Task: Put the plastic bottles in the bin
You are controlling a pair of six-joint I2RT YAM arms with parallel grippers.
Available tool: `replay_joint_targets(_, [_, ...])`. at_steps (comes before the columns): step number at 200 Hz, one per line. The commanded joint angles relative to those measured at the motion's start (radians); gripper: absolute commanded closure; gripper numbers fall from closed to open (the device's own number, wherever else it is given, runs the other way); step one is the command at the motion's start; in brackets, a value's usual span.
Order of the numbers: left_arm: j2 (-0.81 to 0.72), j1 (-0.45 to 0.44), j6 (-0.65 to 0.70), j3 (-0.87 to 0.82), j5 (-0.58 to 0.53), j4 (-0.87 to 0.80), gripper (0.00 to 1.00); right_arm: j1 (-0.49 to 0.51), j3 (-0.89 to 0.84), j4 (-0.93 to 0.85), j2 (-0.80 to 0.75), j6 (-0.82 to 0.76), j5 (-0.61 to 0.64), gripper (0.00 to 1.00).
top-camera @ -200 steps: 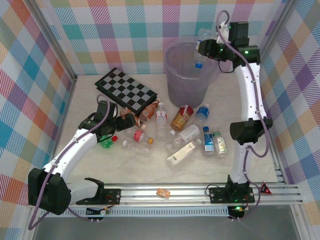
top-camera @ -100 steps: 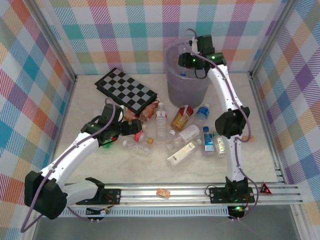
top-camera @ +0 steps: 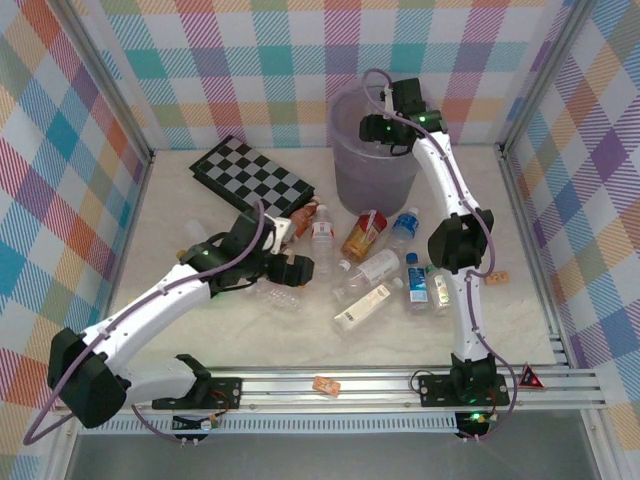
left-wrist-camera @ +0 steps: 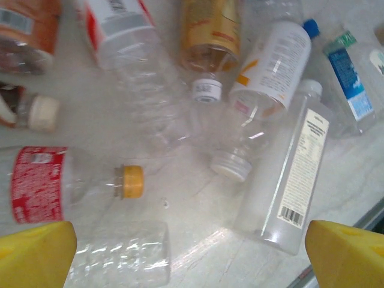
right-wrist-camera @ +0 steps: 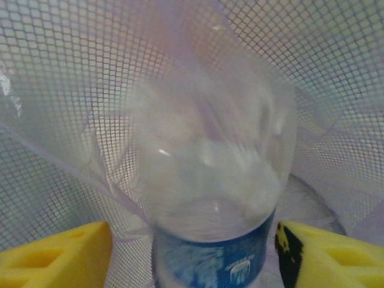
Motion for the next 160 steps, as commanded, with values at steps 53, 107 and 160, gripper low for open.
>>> replay_joint_targets(53, [0.147,-0.181,0.074,0.065,-0.043,0.053,0.04,-0.012,0.019,-0.105,-0.22,-0.03,0.01,0.0])
replay_joint_targets(107, [0.298,-0.31,0.087,0.129,-0.103,0.114,0.08,-0.024,-0.154,-0.377,-0.468,0.086,0.022,0.01])
replay_joint_targets(160, [0.471,-0.433,0.107,0.175,-0.192,0.144,0.09,-0.027,-0.648,-0.354,-0.806,0.331,0.069,0.01])
